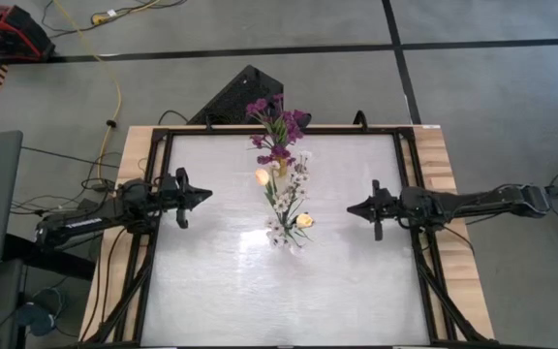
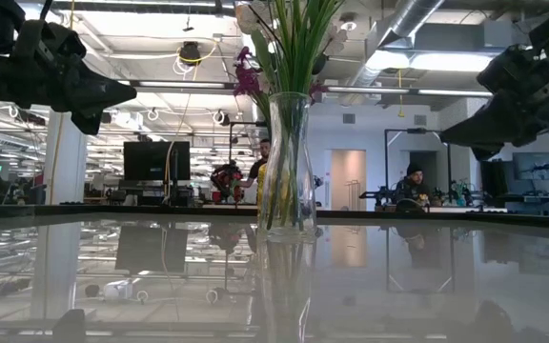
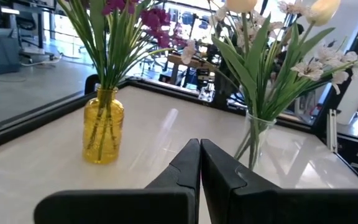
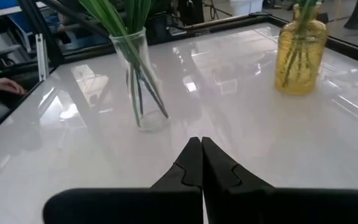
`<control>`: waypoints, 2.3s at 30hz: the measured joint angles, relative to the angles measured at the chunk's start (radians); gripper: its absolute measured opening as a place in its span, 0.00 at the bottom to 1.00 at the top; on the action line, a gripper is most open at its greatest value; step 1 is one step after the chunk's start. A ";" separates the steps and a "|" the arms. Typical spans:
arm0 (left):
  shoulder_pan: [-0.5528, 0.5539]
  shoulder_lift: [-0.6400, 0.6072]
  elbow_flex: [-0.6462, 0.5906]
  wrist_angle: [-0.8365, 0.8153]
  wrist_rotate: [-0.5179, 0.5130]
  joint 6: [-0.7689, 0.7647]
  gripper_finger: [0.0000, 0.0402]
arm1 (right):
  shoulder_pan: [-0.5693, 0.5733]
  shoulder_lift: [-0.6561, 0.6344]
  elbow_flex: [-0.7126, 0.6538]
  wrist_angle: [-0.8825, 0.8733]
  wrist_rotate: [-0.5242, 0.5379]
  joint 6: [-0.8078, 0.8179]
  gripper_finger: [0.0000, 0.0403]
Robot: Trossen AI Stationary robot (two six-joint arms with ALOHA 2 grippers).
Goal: Sort flowers into vase by color
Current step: Return to Home Position
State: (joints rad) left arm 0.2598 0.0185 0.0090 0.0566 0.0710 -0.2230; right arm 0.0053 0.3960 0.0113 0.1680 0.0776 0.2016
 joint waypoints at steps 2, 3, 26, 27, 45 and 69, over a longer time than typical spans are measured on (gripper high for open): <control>0.000 0.000 0.000 0.000 0.000 0.000 0.00 | -0.004 -0.054 0.000 -0.058 0.001 -0.001 0.05; 0.000 0.000 -0.001 0.000 0.000 0.000 0.00 | -0.009 -0.084 0.000 -0.081 0.000 -0.001 0.05; 0.000 0.000 -0.002 0.002 -0.006 0.002 0.00 | -0.034 -0.225 0.002 -0.162 -0.027 -0.183 0.07; 0.000 0.000 -0.002 0.002 -0.006 0.002 0.00 | -0.034 -0.224 0.002 -0.162 -0.027 -0.183 0.08; 0.000 0.000 -0.002 -0.013 -0.007 -0.006 0.00 | -0.034 -0.224 0.002 -0.162 -0.027 -0.183 0.13; 0.000 0.000 -0.002 -0.013 -0.007 -0.006 0.00 | -0.034 -0.224 0.001 -0.162 -0.026 -0.183 0.13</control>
State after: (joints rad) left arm 0.2596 0.0189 0.0067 0.0433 0.0635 -0.2291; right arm -0.0288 0.1719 0.0120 0.0059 0.0515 0.0183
